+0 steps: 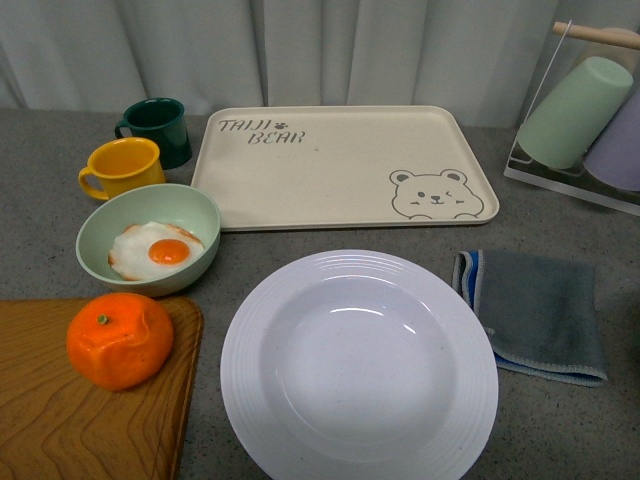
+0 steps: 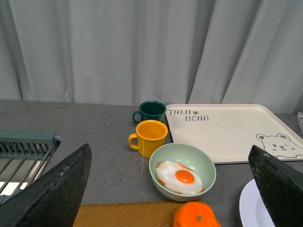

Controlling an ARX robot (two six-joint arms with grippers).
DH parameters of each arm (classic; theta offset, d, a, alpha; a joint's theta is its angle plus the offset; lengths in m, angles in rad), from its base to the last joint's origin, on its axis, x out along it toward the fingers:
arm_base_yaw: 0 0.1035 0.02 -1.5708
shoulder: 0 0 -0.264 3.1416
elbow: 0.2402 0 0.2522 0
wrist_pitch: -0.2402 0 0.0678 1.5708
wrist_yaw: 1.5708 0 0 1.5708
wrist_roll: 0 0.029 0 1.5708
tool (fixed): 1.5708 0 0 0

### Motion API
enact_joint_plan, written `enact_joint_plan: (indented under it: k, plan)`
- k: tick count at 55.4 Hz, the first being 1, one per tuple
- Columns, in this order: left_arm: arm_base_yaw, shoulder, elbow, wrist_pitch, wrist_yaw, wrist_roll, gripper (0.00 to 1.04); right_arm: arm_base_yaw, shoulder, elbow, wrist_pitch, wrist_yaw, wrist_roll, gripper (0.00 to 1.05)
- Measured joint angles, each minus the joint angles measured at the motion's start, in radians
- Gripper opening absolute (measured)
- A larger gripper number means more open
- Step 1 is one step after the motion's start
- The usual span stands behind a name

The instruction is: Place orange and plate with both arms

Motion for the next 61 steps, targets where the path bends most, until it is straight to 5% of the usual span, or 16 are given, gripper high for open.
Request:
enact_joint_plan:
  k: [35,38,42,61]
  plan:
    - [-0.010,0.015,0.009,-0.031,-0.025,-0.023,0.98,0.000,0.000,0.000,0.000,0.000,0.000,0.95]
    - [-0.083,0.156,0.043,-0.085,-0.161,-0.074,0.98,0.000,0.000,0.000,0.000,0.000,0.000,0.95]
    - [-0.145,0.322,0.049,0.014,-0.215,-0.116,0.98,0.000,0.000,0.000,0.000,0.000,0.000,0.95]
    - [-0.233,1.190,0.265,0.390,-0.033,-0.255,0.98,0.000,0.000,0.000,0.000,0.000,0.000,0.95]
